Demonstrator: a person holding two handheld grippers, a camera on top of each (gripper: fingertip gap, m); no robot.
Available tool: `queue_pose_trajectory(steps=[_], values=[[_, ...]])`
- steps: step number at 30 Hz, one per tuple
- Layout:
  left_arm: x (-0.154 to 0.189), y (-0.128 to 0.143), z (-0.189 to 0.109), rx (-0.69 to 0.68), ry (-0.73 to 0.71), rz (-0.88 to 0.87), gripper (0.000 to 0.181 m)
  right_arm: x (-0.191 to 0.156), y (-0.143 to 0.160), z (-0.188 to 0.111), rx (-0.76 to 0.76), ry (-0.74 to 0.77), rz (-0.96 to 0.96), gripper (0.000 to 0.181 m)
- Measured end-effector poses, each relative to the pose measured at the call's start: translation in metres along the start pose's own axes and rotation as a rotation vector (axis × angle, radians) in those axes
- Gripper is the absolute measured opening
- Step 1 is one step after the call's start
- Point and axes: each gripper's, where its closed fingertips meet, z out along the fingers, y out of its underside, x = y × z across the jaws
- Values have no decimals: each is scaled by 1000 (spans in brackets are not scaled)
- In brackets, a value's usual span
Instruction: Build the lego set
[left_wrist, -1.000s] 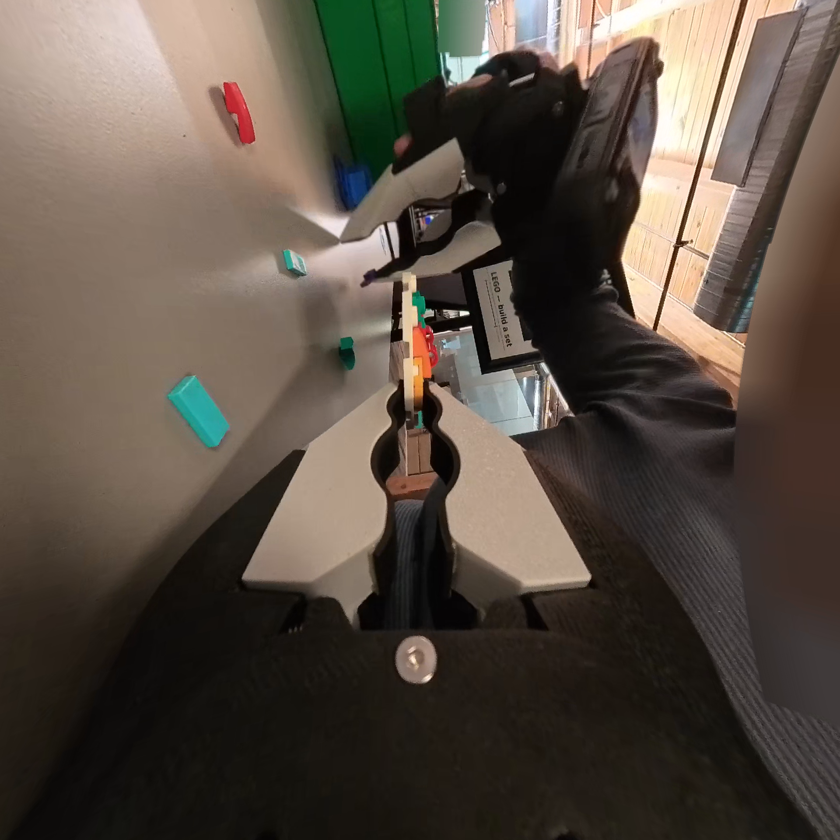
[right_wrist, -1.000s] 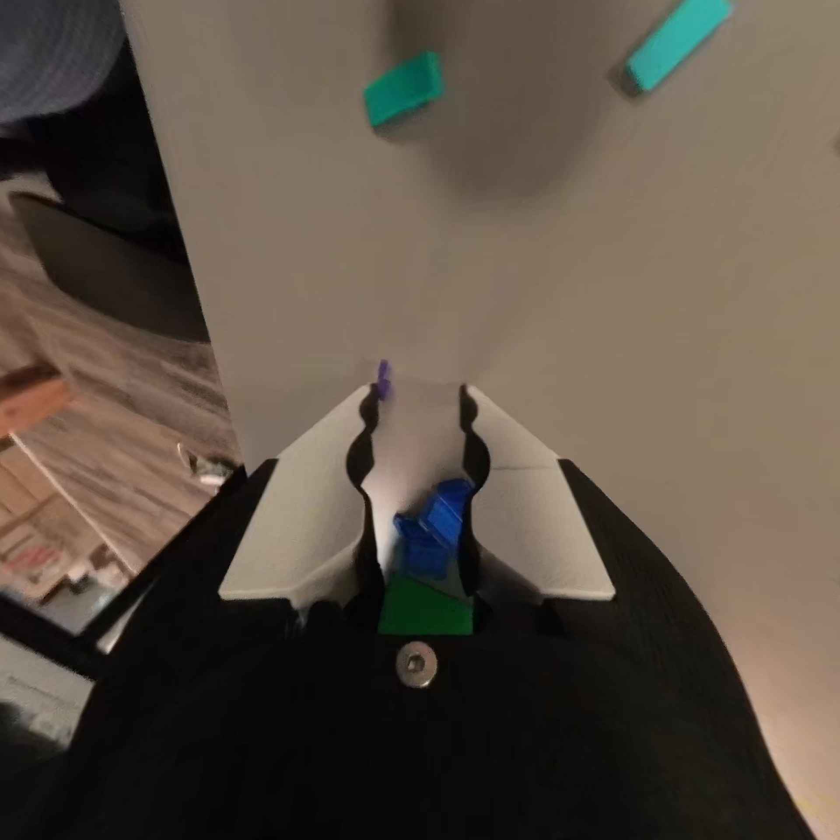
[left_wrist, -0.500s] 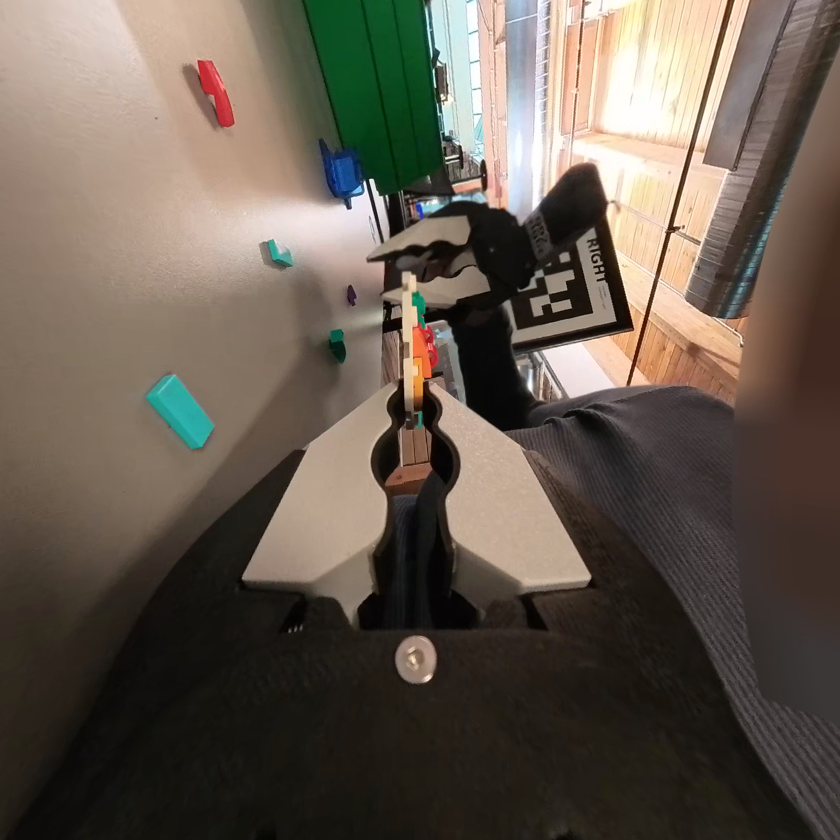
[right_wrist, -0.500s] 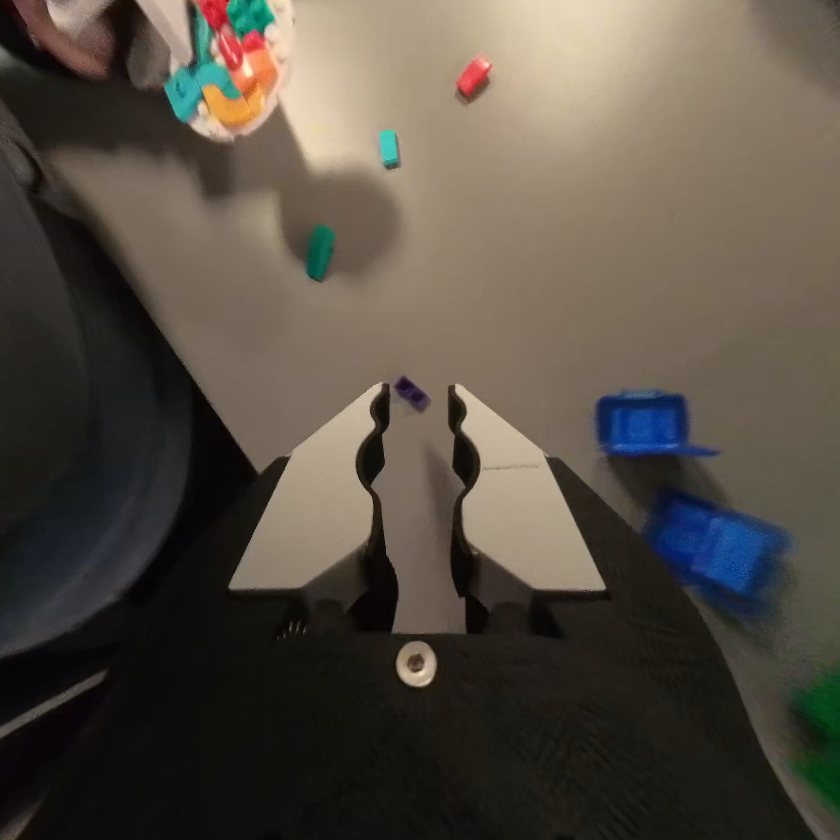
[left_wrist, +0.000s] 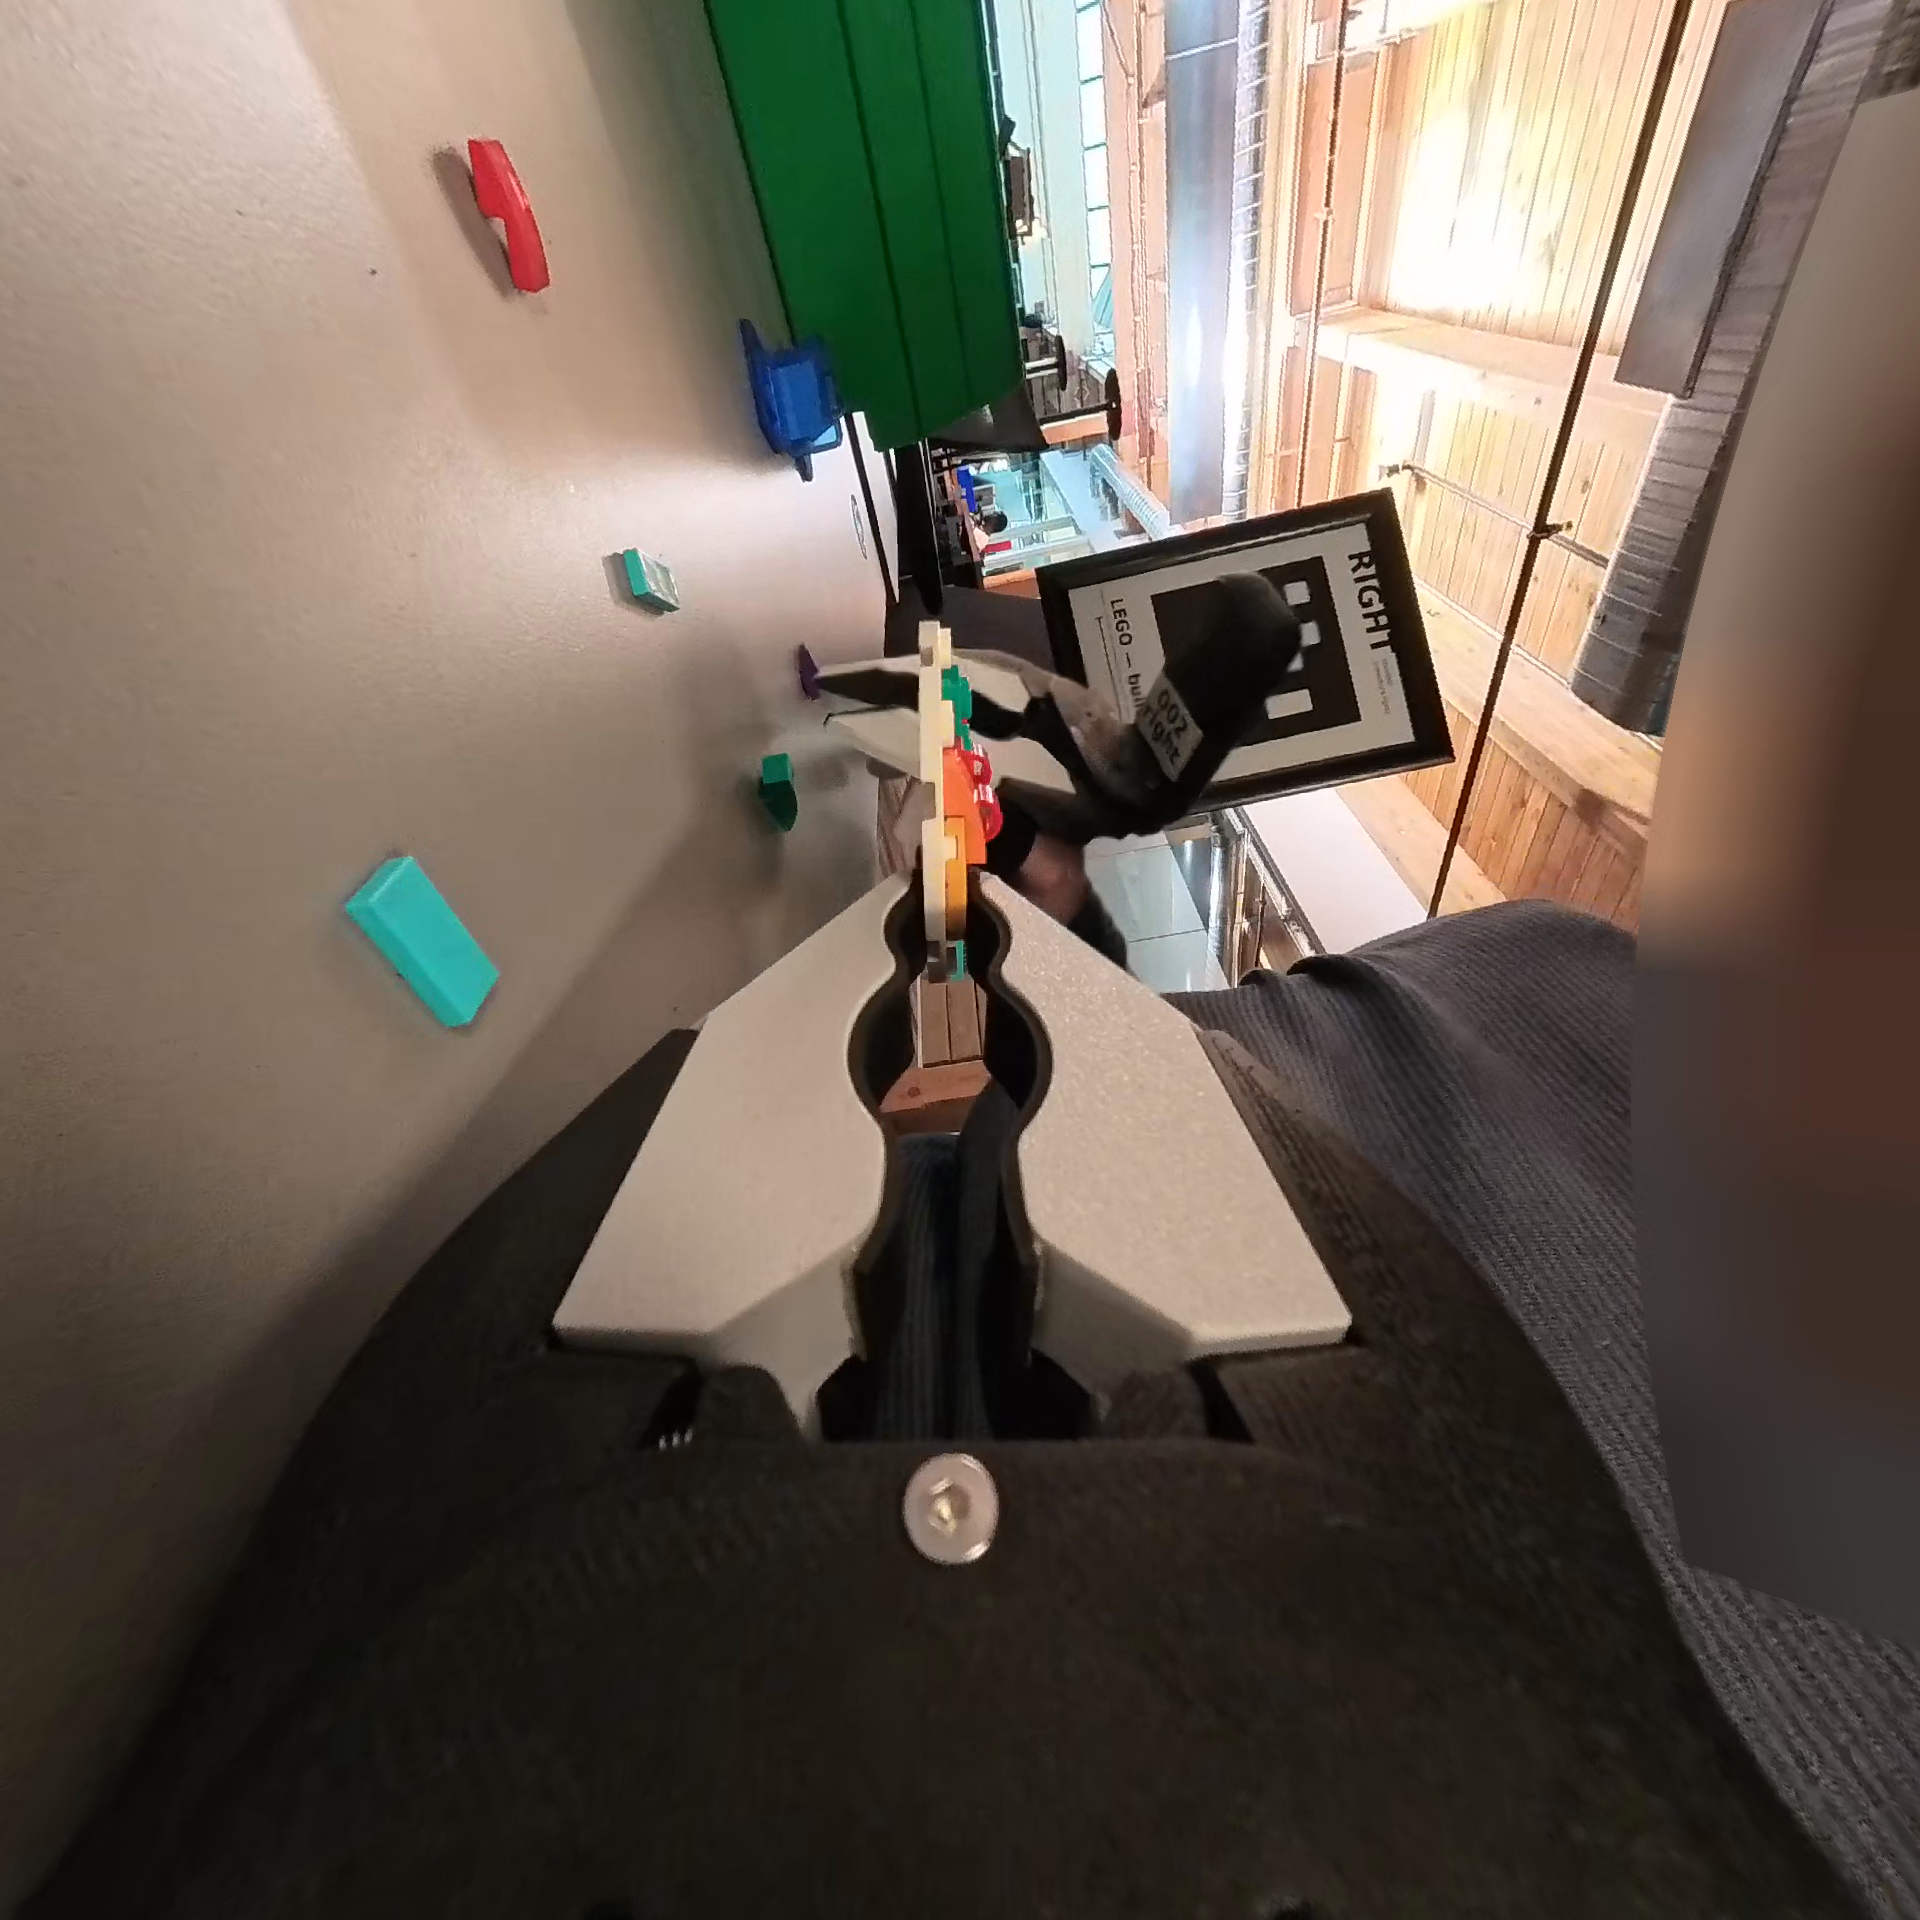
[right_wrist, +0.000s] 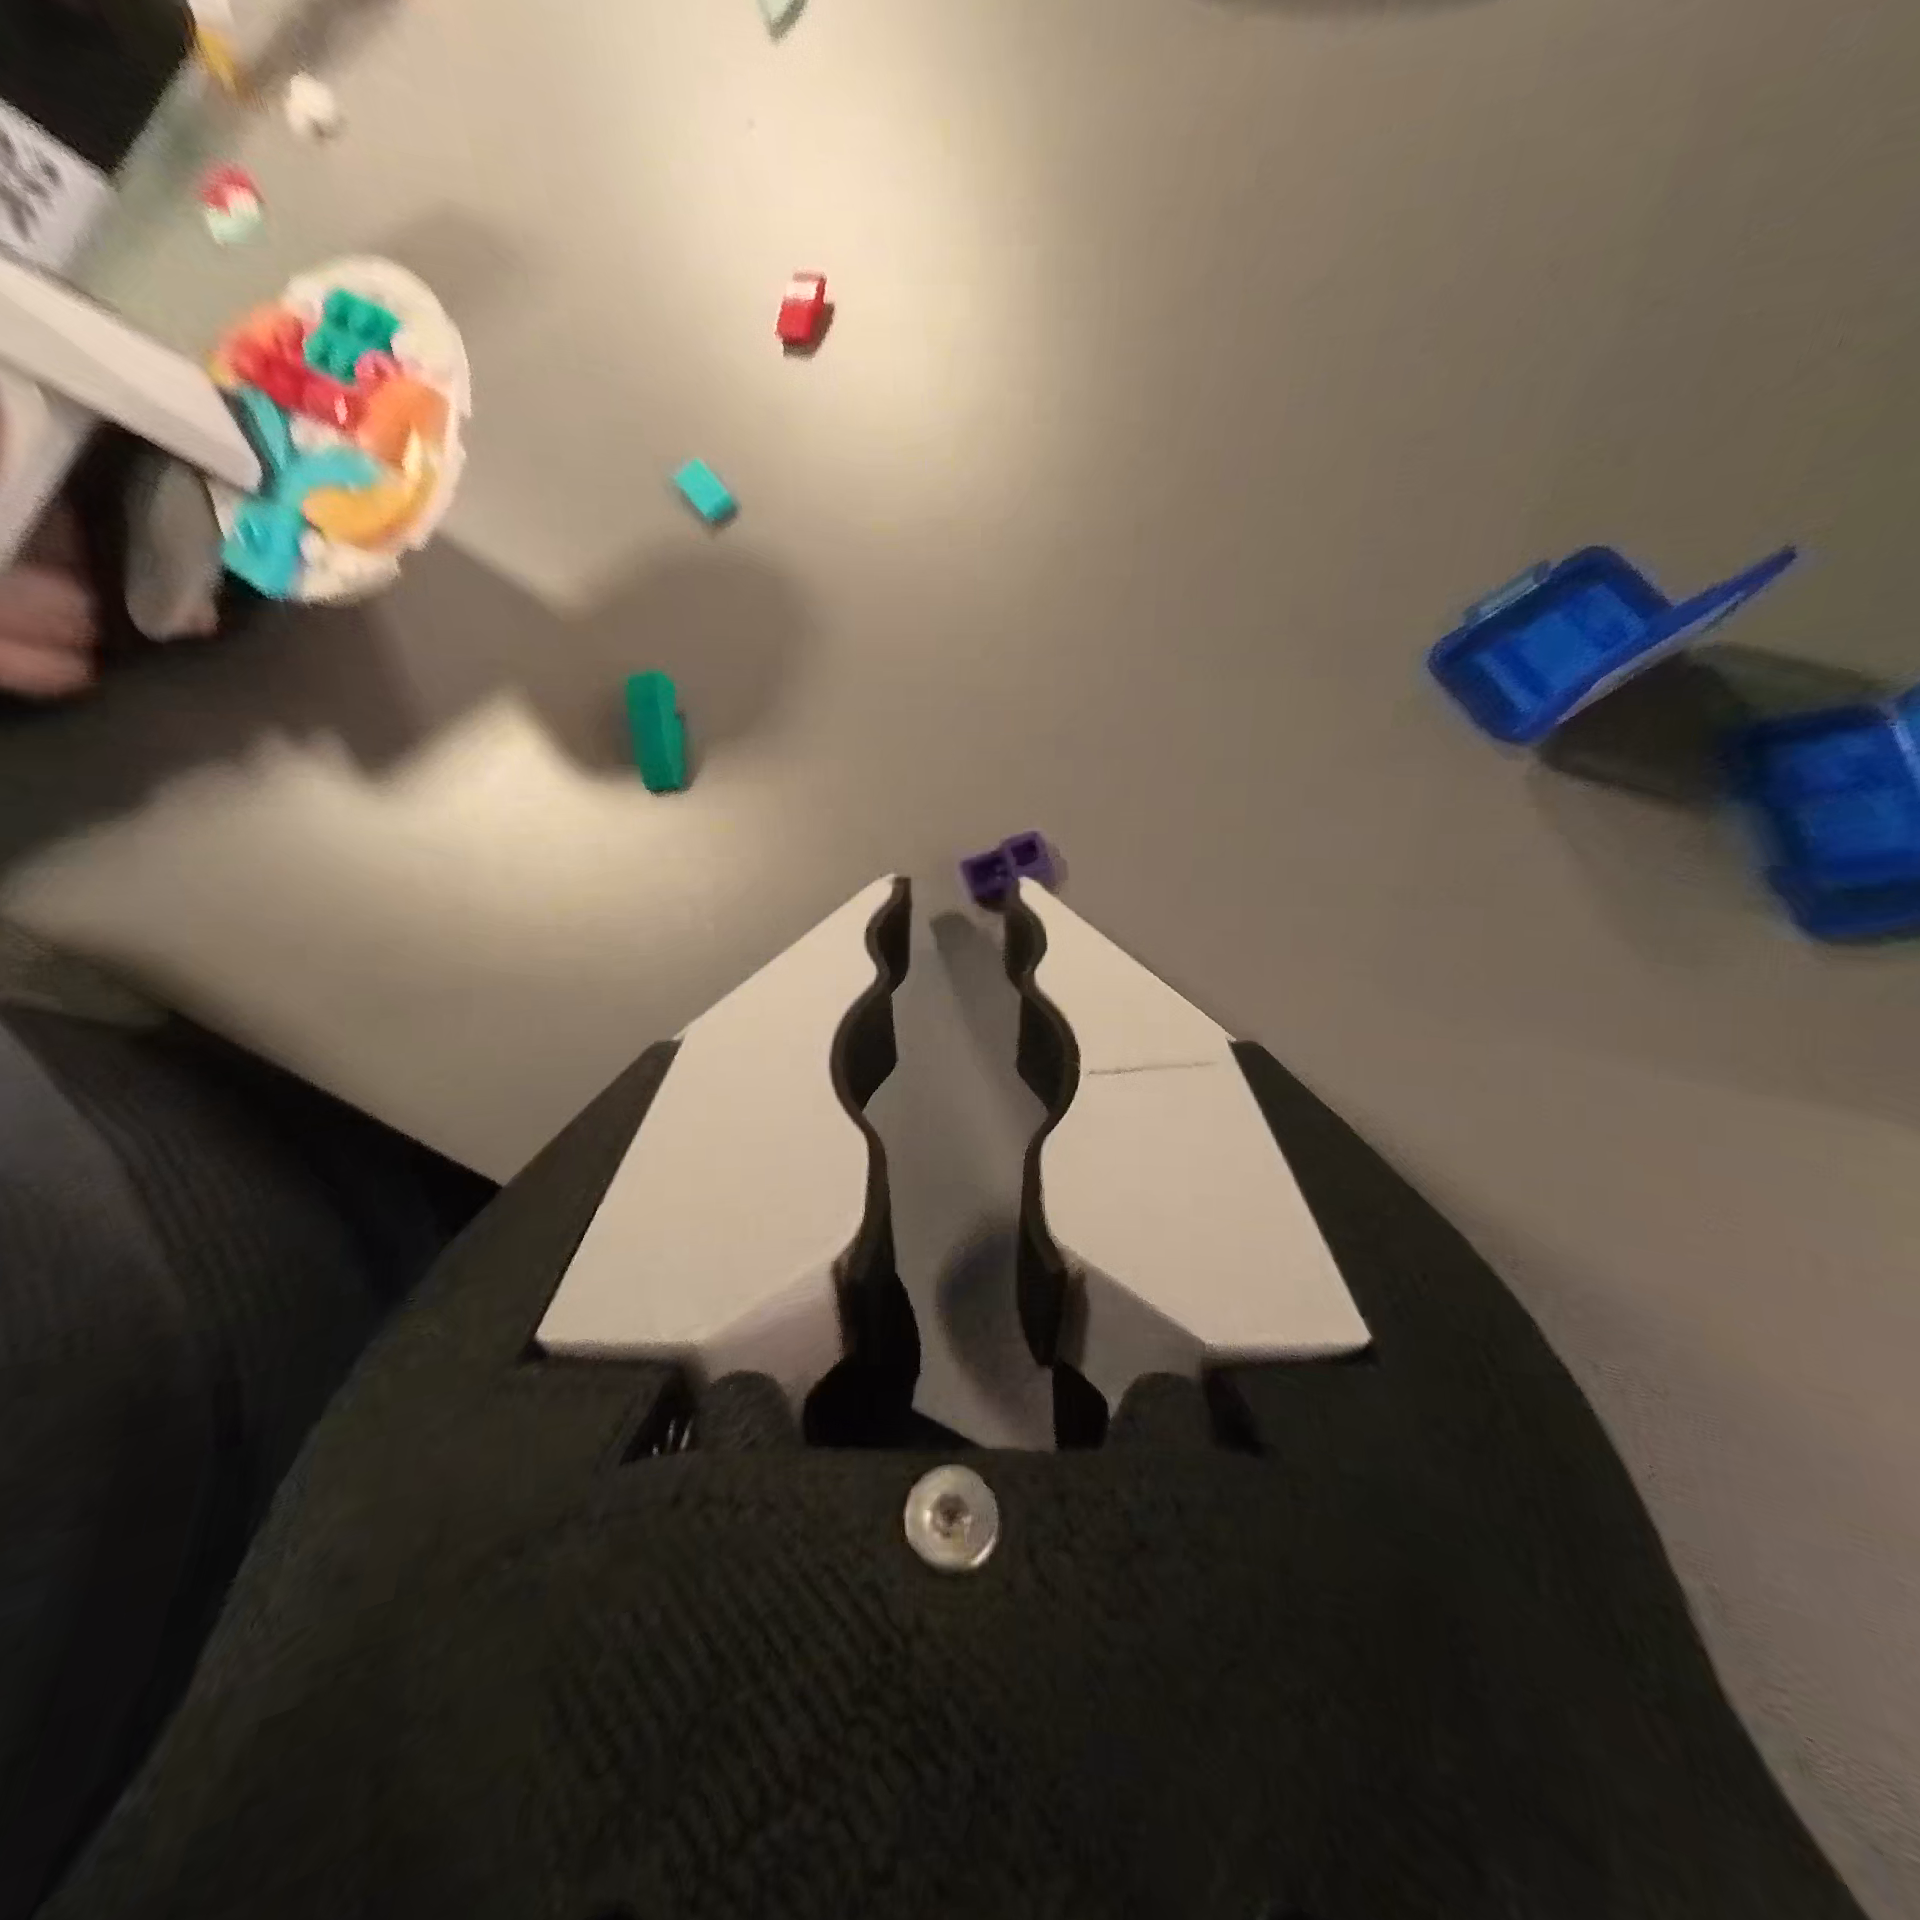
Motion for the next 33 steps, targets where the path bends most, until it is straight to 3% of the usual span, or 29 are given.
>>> queue_pose_trajectory(steps=[3, 7, 14, 20, 23, 28, 31, 33], values=[[0, 0, 0, 0, -1, 2, 5, -1, -7, 5, 43, -16, 79, 20], [0, 0, 0, 0, -2, 2, 5, 2, -8, 9, 30, 41, 13, 10], [0, 1, 0, -2, -1, 2, 5, -1, -9, 11, 32, 77, 14, 14], [0, 1, 0, -4, 3, 3, 5, 4, -9, 12, -8, 139, -155, 5], [1, 1, 0, -5, 8, 7, 5, 17, -18, 10, -76, 221, -478, 5], [4, 1, -1, 1, 23, 17, 5, 47, -47, 4, -314, 450, -1409, 4], [6, 0, -1, 6, 32, 23, 5, 51, -46, 12, -460, 451, -1947, 4], [7, 0, -2, 8, 38, 27, 5, 48, -36, 17, -514, 383, -2179, 4]])
